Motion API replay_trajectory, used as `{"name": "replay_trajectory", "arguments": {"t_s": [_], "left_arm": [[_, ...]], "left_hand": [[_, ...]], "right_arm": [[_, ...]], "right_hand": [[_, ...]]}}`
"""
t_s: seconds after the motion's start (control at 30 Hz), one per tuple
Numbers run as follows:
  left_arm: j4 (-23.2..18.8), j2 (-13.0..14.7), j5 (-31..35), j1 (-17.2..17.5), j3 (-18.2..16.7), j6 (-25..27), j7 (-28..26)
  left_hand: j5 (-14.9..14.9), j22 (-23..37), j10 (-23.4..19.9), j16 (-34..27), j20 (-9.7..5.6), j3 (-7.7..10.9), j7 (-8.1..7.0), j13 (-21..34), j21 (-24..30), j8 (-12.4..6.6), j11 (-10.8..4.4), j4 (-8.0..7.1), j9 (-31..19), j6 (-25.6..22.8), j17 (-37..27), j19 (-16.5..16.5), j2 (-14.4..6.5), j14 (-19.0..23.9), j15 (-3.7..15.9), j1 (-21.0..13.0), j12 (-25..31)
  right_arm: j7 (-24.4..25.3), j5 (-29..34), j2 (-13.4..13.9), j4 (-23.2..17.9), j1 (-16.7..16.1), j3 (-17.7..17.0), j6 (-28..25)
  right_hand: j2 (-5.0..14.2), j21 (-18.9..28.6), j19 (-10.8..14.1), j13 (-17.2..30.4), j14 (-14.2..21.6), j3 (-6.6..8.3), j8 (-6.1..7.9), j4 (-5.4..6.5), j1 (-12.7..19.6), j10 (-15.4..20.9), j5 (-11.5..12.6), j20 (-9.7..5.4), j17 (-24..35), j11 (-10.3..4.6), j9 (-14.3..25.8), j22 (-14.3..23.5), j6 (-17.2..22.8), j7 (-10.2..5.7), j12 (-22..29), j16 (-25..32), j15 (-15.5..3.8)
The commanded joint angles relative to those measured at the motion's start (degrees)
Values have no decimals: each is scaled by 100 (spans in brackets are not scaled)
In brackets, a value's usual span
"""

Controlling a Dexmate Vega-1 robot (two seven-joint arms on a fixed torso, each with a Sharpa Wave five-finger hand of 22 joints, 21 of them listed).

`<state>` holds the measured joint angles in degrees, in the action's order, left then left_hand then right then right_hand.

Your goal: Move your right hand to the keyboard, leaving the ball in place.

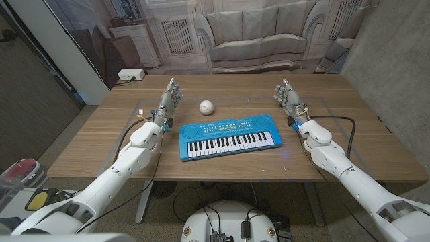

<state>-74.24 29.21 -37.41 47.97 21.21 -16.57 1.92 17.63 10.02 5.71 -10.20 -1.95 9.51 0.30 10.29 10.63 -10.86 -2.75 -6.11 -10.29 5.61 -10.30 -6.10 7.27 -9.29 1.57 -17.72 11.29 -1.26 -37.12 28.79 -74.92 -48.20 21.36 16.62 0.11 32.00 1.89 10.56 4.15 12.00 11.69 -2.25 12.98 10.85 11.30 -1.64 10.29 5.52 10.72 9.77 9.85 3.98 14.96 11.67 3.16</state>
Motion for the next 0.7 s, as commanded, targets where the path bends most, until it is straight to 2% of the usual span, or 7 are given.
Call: {"name": "replay_trajectory", "arguments": {"t_s": [0.03, 0.2, 0.43, 0.7], "left_arm": [[3, -1, -22, -83, 14, 149, -11], [-162, 94, 28, -17, 7, 226, -92], [-248, 79, -69, 73, -53, 194, -106], [-431, 170, -25, 128, -36, 290, -150]], "left_hand": [[48, 21, -46, -73, -301, 32, 22, 24, 82, -57, 19, 19, -18, -42, -5, 61, -6, 47, 3, -61, 53], [54, 20, -61, -76, -301, 26, 34, 25, 88, -64, 33, 26, -18, -71, -4, 82, -15, 69, 0, -77, 55], [61, 20, -66, -73, -294, 23, 27, 25, 86, -64, 32, 32, -18, -81, -4, 79, -30, 76, -11, -97, 54], [73, 20, -148, -85, -288, 19, 34, 26, 87, -86, 51, 44, -18, -165, -4, 89, -61, 136, -7, -133, 77]], "right_arm": [[56, 23, -62, -13, -27, 11, 86], [72, 16, -49, -81, -80, -22, 147], [59, 47, 16, -210, -156, -50, 235], [29, 65, 84, -364, -224, -91, 330]], "right_hand": [[5, 33, 20, 15, 42, 37, 29, -5, 50, 55, 35, -64, 22, 6, 15, 18, 56, 5, 11, 25, 15], [9, 18, 28, 16, 51, 37, 26, -9, 54, 74, 32, -60, 22, 9, 16, 18, 61, 1, 12, 22, 6], [10, 6, 42, 16, 70, 35, 27, -14, 59, 92, 29, -62, 22, 7, 16, 19, 75, -11, 13, 23, -4], [21, 17, 201, 18, 172, 33, 17, -24, 70, 111, 24, -128, 24, -7, 17, 20, 80, -10, 3, 44, -32]]}}
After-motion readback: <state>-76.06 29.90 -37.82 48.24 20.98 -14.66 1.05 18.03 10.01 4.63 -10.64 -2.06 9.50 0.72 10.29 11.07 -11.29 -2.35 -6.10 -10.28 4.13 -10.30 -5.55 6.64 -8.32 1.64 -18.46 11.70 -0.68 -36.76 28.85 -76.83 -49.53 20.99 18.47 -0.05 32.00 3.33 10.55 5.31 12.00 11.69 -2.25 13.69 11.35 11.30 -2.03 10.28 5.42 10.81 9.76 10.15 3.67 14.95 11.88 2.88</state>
